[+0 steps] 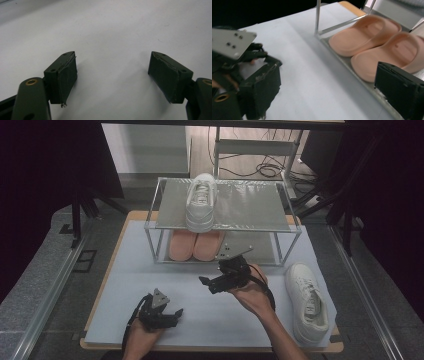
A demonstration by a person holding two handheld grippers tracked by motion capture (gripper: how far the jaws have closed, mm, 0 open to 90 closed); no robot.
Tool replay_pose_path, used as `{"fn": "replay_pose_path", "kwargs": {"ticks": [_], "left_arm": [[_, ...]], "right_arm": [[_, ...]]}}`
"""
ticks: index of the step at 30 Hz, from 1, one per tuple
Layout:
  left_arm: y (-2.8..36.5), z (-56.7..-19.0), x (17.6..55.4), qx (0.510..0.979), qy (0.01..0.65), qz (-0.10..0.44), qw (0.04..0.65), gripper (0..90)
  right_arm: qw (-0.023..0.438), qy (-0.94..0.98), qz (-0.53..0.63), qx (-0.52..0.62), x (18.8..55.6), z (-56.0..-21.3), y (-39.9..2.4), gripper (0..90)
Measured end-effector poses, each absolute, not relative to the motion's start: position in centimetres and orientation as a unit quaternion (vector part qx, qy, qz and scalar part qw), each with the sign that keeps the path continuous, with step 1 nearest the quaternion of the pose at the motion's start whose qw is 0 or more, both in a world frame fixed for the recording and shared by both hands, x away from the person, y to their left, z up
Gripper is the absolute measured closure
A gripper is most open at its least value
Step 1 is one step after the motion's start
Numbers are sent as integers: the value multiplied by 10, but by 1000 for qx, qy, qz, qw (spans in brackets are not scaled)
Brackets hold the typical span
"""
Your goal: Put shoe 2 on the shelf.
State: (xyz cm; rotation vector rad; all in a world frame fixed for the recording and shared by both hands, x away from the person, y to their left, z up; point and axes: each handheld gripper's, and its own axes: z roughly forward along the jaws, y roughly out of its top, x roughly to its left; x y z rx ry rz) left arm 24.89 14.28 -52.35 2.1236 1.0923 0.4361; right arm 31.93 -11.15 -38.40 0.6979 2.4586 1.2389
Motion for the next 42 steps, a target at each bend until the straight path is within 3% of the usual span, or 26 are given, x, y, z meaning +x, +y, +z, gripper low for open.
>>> {"fn": "replay_pose_path", "kwargs": {"ticks": [4,42], "left_arm": [[143,-523,249,819,423,167,350,229],[142,-524,249,818,424,167,351,228]], "right_arm": [[148,860,425,241,312,-386,-118,0],[153,841,394,338,274,-395,-229,29]]}}
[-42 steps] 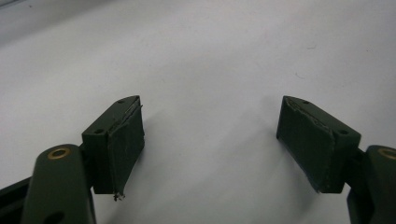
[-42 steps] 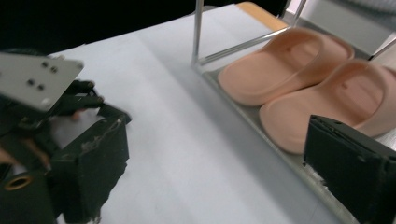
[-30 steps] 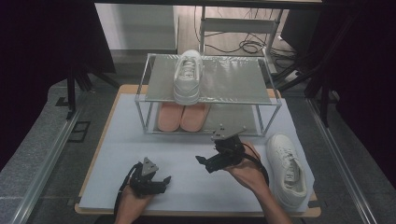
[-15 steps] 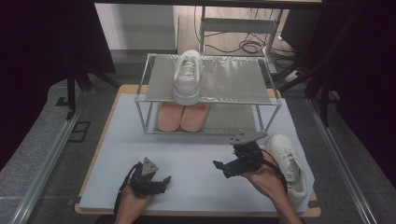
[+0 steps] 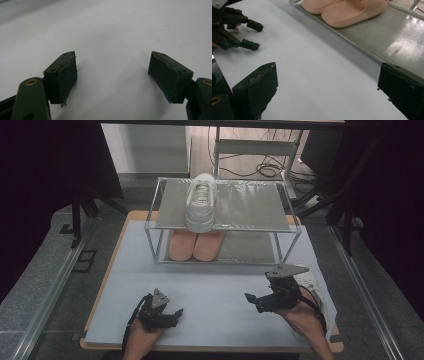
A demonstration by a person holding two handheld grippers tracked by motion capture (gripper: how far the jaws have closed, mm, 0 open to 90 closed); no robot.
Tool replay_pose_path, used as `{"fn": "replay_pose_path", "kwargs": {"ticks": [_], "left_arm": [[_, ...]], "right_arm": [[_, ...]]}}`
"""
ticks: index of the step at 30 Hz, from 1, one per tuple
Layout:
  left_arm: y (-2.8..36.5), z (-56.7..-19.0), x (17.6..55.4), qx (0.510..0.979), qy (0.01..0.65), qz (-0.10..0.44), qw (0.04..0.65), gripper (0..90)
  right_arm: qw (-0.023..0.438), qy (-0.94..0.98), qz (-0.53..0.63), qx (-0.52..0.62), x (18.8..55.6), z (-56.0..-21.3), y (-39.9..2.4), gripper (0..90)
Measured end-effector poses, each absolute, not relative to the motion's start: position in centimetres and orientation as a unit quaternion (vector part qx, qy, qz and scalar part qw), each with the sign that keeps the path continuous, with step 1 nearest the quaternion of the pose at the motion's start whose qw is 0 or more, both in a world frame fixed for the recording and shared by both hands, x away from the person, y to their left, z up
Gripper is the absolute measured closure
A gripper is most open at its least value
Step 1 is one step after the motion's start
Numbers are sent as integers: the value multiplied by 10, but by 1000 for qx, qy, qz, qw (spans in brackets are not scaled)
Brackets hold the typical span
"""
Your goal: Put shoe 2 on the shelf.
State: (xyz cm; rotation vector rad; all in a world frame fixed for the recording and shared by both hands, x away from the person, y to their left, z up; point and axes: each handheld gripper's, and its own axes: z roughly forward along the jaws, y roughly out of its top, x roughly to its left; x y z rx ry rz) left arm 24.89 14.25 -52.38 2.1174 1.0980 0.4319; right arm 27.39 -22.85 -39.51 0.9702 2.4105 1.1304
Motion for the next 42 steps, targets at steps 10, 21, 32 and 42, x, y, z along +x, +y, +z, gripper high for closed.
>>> {"fn": "replay_pose_path", "kwargs": {"ticks": [10,21,32,42], "left_arm": [[143,-524,249,819,423,166,351,227],[143,-524,249,818,424,167,351,227],[143,-524,249,820,423,167,349,227],[143,-524,249,819,423,167,349,227]], "right_arm": [[168,820,388,385,269,-392,-269,182],[180,810,373,416,259,-395,-312,511],[205,787,364,453,250,-393,-345,844],[238,756,341,506,254,-401,-383,897]]}}
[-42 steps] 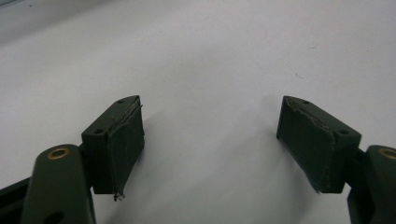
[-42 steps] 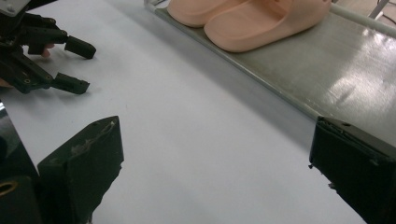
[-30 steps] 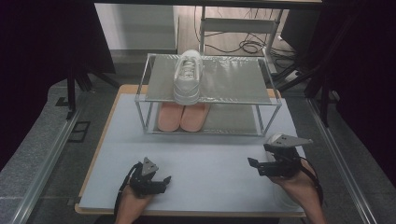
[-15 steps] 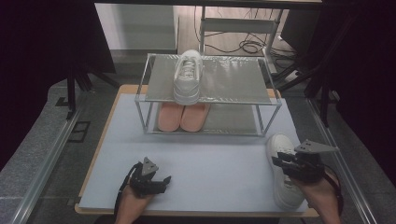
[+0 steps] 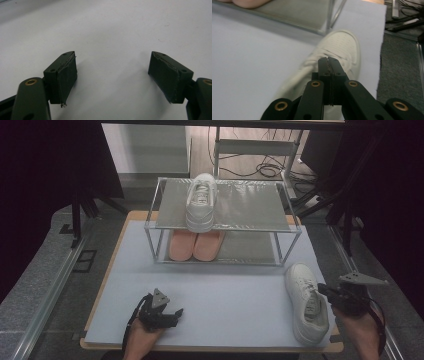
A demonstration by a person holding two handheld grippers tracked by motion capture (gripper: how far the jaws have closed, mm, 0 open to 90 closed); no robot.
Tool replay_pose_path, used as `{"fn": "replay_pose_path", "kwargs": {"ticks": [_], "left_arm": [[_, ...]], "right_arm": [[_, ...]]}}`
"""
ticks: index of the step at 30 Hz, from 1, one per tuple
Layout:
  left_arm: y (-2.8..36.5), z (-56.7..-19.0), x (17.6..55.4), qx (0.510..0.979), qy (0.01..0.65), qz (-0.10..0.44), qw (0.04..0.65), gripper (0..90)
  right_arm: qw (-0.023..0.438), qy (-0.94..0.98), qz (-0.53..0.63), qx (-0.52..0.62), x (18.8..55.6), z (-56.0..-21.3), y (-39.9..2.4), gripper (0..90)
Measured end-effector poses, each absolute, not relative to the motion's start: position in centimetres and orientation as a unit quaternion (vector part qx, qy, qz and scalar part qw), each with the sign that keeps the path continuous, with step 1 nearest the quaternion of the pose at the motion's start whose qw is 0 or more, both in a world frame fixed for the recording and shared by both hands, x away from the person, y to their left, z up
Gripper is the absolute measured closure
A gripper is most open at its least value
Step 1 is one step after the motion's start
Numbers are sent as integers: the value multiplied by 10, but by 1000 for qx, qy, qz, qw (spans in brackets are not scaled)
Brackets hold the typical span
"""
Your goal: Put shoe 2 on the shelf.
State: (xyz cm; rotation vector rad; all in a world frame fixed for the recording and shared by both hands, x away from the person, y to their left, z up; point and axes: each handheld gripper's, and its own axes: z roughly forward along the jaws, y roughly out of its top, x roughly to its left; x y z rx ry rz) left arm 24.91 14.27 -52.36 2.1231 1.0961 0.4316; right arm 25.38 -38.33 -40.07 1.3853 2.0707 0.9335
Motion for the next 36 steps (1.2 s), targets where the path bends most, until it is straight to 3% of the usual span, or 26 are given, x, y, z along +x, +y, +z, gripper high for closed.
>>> {"fn": "replay_pose_path", "kwargs": {"ticks": [21,36], "left_arm": [[143,-524,249,819,423,166,349,227],[143,-524,249,819,424,166,349,226]], "right_arm": [[233,728,324,558,284,-462,-425,899],[216,742,327,544,282,-466,-421,900]]}}
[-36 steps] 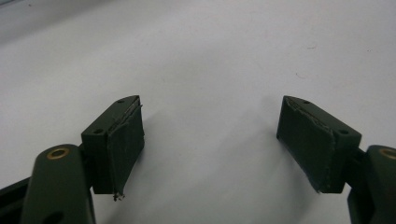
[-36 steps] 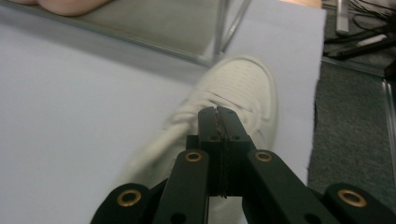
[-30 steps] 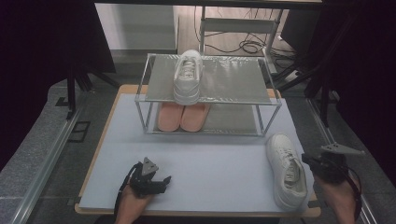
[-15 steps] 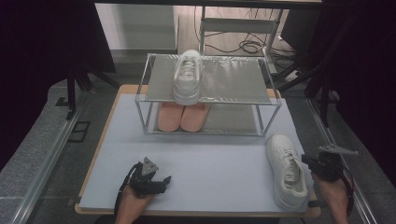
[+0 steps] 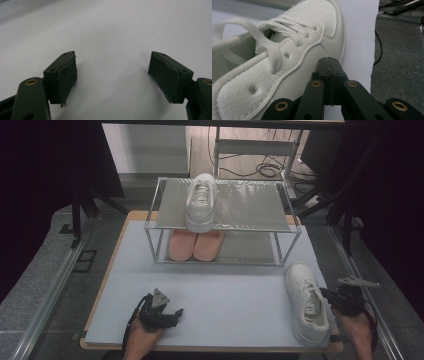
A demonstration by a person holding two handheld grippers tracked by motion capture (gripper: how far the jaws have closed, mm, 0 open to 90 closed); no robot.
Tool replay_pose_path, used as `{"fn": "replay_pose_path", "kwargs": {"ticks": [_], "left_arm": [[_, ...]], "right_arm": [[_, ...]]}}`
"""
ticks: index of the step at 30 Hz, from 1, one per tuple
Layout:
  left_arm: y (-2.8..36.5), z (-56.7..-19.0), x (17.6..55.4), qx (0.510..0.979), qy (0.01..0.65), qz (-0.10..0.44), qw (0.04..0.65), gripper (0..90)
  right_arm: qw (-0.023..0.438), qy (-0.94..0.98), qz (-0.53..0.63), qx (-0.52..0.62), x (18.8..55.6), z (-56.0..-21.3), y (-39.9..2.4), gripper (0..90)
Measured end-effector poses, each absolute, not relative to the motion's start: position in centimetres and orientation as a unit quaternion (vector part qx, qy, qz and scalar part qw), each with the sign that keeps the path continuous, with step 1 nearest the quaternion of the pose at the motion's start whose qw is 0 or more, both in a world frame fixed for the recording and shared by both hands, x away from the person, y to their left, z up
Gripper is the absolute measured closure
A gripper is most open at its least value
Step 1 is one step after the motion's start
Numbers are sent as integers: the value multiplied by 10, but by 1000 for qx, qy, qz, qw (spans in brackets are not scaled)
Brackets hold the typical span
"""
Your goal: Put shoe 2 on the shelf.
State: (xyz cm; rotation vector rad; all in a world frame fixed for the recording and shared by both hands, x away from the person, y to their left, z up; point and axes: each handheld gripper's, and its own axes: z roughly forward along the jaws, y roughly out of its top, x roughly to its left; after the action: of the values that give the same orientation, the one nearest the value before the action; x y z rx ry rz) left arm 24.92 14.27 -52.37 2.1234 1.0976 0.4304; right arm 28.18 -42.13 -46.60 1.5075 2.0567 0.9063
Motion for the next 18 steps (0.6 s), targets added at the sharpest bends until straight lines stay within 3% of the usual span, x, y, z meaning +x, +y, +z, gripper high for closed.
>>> {"fn": "replay_pose_path", "kwargs": {"ticks": [18], "left_arm": [[143,-524,249,819,424,166,349,226]], "right_arm": [[196,756,340,524,278,-467,-402,900]]}}
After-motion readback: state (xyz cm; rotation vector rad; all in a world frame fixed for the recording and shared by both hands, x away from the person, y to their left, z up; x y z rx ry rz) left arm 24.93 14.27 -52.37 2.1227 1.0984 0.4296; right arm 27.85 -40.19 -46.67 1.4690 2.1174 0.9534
